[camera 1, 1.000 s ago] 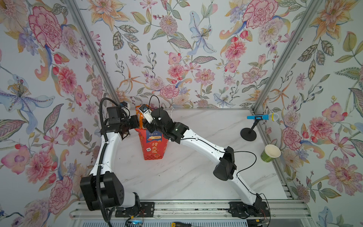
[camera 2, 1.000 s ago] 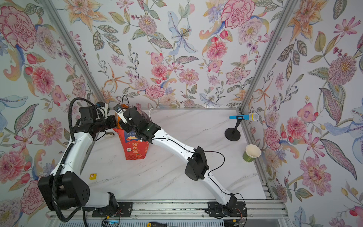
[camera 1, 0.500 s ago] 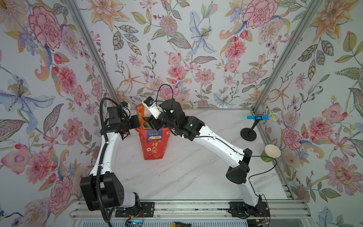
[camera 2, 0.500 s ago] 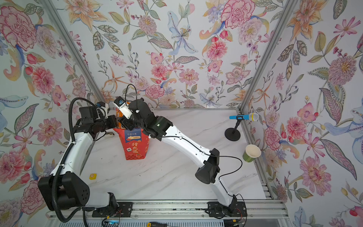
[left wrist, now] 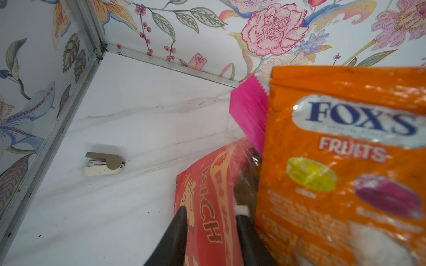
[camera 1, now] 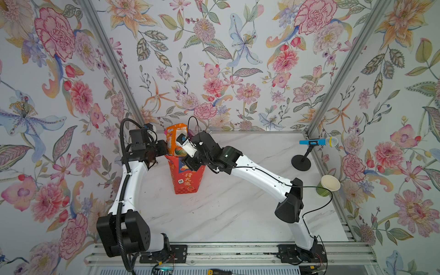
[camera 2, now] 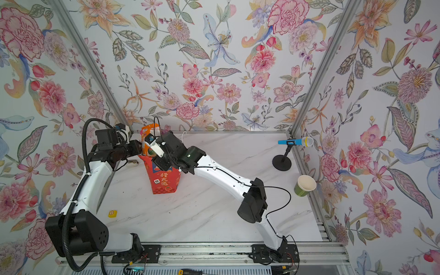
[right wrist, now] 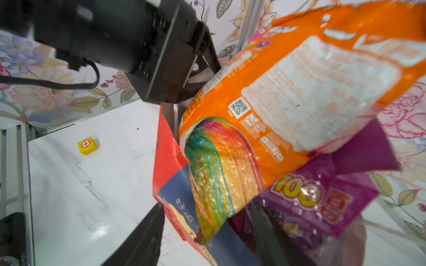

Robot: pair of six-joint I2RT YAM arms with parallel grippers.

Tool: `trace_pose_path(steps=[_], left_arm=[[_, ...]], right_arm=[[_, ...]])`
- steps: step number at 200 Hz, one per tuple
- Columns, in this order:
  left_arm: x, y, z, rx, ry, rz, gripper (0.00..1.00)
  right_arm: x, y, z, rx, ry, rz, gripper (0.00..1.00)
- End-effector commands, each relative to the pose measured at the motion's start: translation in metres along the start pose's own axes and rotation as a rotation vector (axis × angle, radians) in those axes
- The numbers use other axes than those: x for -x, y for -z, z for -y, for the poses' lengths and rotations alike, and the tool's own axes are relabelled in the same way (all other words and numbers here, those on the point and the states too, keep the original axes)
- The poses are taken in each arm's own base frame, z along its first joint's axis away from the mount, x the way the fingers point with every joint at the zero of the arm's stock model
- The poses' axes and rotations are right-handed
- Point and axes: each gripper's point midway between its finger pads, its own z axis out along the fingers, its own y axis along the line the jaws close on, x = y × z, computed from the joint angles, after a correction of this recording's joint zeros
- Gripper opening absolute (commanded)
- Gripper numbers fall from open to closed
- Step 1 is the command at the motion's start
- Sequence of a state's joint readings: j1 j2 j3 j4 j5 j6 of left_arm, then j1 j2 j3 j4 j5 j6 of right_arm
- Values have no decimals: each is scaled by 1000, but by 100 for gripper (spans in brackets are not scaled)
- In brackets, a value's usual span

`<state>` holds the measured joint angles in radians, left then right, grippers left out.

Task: Place the snacks into the paper bag
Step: Press the snack against the paper bag.

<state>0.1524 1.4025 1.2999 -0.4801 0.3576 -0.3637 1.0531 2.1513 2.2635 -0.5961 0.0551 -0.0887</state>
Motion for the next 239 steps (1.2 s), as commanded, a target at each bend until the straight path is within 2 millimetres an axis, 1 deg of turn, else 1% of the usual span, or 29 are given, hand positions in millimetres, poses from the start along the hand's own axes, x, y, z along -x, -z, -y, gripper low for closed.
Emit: trace_pose_path(steps=[1,19,33,45,75,87,97,135,160,189,208,222,239], left_arm=[[28,28,6,8,-24,111,34],[27,27,5,7,-25,104,28],[25,25,4,10,-26,99,21],[25,25,3,14,-28,98,16],[24,26,0,32,-34,93,10],[23,26,-1,39,-35,89,9],[22,25,-1,38,-35,87,8],[19,24,-2,40,-37,78,4],[16,24,-5,46,-34,75,3],[14,23,-4,43,-33,70,2],[14,23,-5,44,-31,71,2],[14,24,-4,42,-32,73,2],[15,23,-4,41,-34,74,2]], right_arm=[[-3,-4,3,9,-28,-15,59],[-3,-9,11,0,-51,-15,55],[2,-7,15,5,-59,-4,52],[11,0,15,10,-57,20,52],[34,22,5,74,-83,79,53],[41,27,2,87,-91,99,54],[45,27,2,86,-90,109,54],[44,12,6,69,-102,107,53],[36,-4,15,45,-110,91,53],[23,-23,16,34,-110,62,53],[10,-38,19,1,-97,30,53],[-6,-54,24,-41,-80,-7,52],[-16,-67,33,-106,-47,-28,51]])
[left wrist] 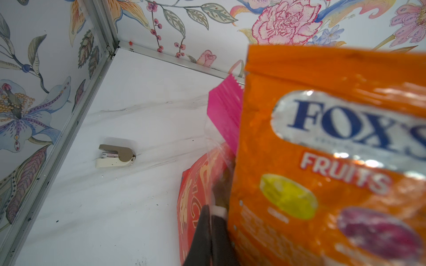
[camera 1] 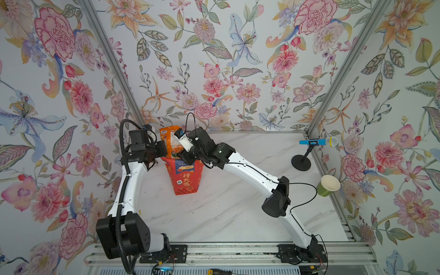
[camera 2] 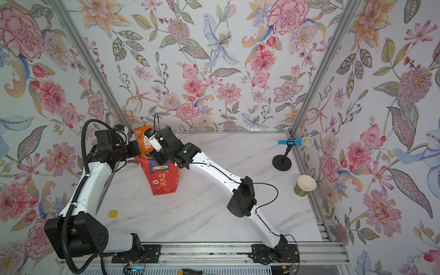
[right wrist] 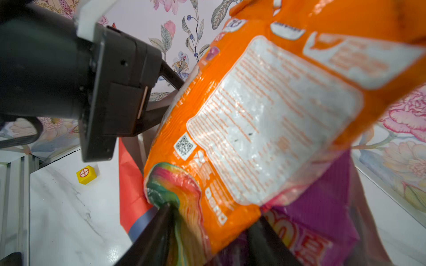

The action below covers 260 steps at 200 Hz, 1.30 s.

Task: Place the snacks into the paper bag
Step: Press the snack against the paper bag.

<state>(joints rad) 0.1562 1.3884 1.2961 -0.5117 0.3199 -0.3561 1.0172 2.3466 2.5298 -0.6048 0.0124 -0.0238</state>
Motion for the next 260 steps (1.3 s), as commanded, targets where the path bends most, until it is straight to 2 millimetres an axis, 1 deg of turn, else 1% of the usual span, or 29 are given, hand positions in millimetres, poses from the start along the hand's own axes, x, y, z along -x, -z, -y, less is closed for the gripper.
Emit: trace_pose_path(steps=[1,13,30,54,72,87,103,125,150,165,186,199,210,222,235,260], left_arm=[[19,19,3,-3,-32,86,2],[19,19,3,-3,-32,87,2],[20,20,2,-2,-34,89,2],[19,19,2,-1,-36,89,2],[18,18,3,-8,-37,86,1],[18,17,3,-9,-38,84,1],[18,17,3,-9,-40,86,1],[18,18,3,-10,-41,86,1],[19,18,4,-16,-43,89,1],[20,19,5,-17,-44,90,1],[21,20,5,-19,-46,95,1],[21,20,6,-24,-45,96,1],[22,20,6,-23,-47,99,1],[22,20,6,-23,-48,99,1],[22,20,6,-23,-48,100,1],[23,21,7,-26,-49,103,1]], right_arm=[[-35,-29,21,-119,44,-86,51],[-39,-35,25,-146,64,-93,51],[-36,-37,31,-183,85,-84,50],[-24,-30,39,-217,107,-55,51],[-18,-27,49,-253,133,-39,51],[-15,-26,53,-257,143,-29,51],[-18,-28,51,-246,153,-37,51],[-28,-35,47,-224,168,-61,51],[-32,-38,53,-241,191,-74,52],[-40,-40,47,-191,187,-88,52],[-59,-45,32,-132,182,-133,52],[-68,-46,18,-92,182,-154,51],[-70,-43,7,-47,169,-157,50],[-63,-36,-4,6,138,-144,50],[-44,-21,-9,33,114,-104,50],[6,18,-10,43,105,10,56]])
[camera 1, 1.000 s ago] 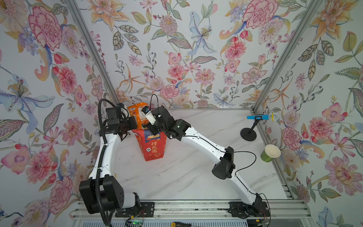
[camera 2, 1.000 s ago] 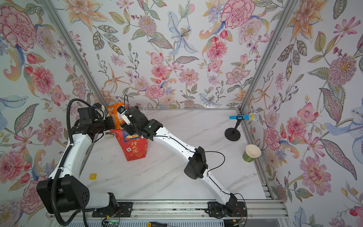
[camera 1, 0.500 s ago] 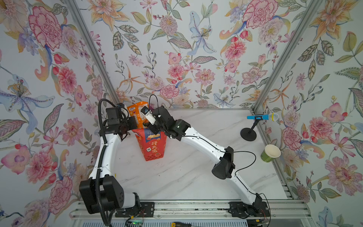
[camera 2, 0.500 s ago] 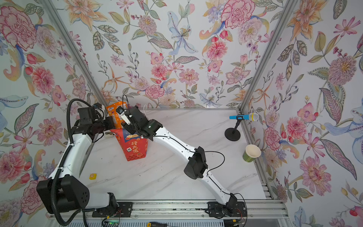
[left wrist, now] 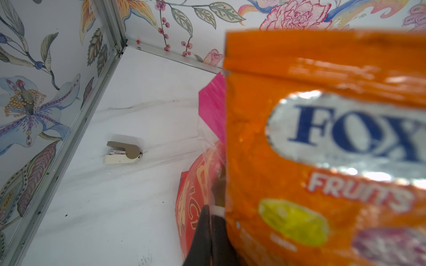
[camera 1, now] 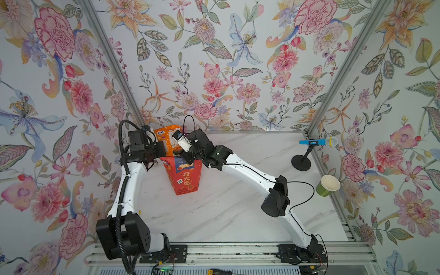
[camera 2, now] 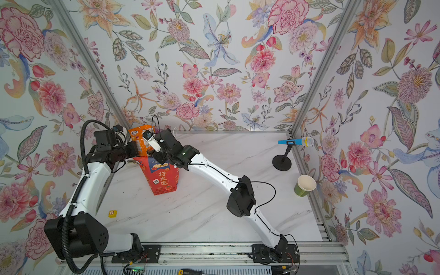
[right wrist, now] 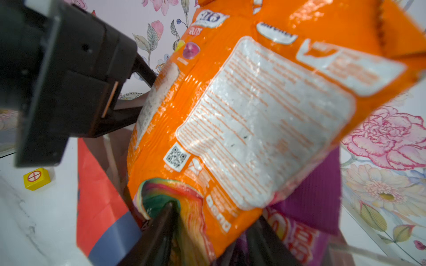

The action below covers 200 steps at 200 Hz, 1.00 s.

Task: Place the snacks into the paper bag
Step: Press the snack against the paper bag.

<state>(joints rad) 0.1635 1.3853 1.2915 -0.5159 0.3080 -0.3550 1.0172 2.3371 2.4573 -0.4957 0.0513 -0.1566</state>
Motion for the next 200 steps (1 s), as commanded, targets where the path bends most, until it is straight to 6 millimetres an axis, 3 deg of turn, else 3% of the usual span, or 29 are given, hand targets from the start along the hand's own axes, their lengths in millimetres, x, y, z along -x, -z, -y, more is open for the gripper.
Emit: trace_pose_path(steps=[1,21,44,77,98,133,200], left_arm=[[24,20,11,-44,-51,105,1],[24,22,13,-47,-53,108,1],[24,23,12,-46,-53,112,2],[25,24,13,-52,-53,116,2],[24,24,13,-53,-52,117,2],[22,21,13,-58,-46,109,2],[28,26,16,-65,-51,133,2]], right_arm=[[9,29,-14,86,-28,-24,56],[46,55,0,44,-46,69,61],[74,69,20,-32,-75,163,62],[89,63,37,-60,-113,244,56],[93,52,37,-30,-127,282,48],[82,27,15,23,-114,274,38],[18,-39,3,26,-133,145,27]])
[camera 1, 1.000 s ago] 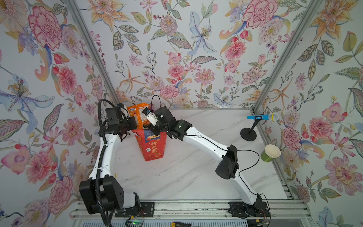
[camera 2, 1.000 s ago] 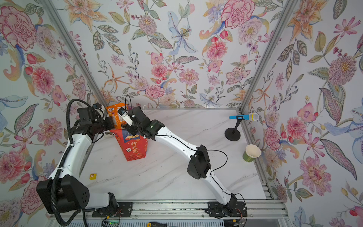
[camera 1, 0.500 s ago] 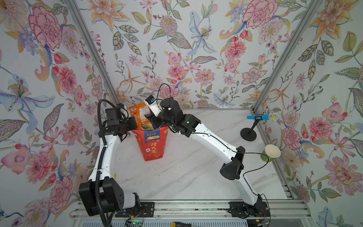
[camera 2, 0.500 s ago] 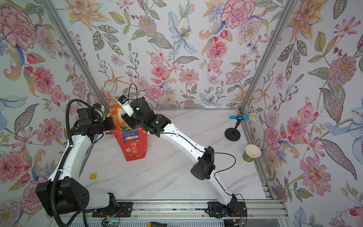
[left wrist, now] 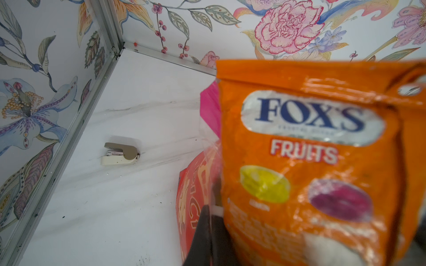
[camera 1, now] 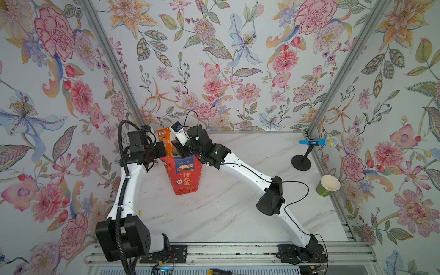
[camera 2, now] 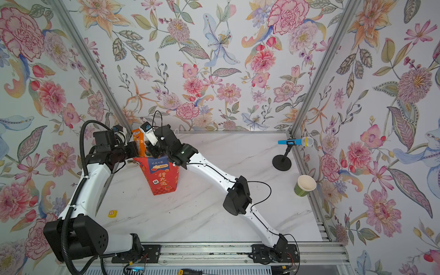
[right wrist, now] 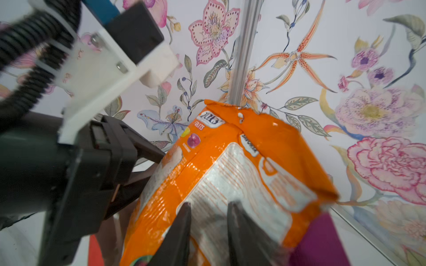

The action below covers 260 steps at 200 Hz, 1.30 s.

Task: Place the snacks into the paper bag
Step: Press the snack against the paper bag.

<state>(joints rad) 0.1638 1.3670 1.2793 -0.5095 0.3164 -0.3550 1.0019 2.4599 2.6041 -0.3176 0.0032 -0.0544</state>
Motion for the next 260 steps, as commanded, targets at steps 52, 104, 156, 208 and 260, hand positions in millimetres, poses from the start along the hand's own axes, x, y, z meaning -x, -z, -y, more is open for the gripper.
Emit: trace_pose_path(steps=[52,104,156,208,260], left_arm=[[30,24,15,-60,-53,134,2],[34,29,17,-62,-57,151,2],[40,35,20,-68,-58,178,3],[38,34,19,-66,-57,171,3],[38,33,17,-60,-58,168,3]], right_arm=[[-98,-27,-22,26,18,-241,20],[-144,-27,-27,21,1,-350,20],[-177,-29,-10,-20,-41,-420,22],[-97,-2,4,8,-58,-286,39],[-42,49,-4,65,-12,-227,47]])
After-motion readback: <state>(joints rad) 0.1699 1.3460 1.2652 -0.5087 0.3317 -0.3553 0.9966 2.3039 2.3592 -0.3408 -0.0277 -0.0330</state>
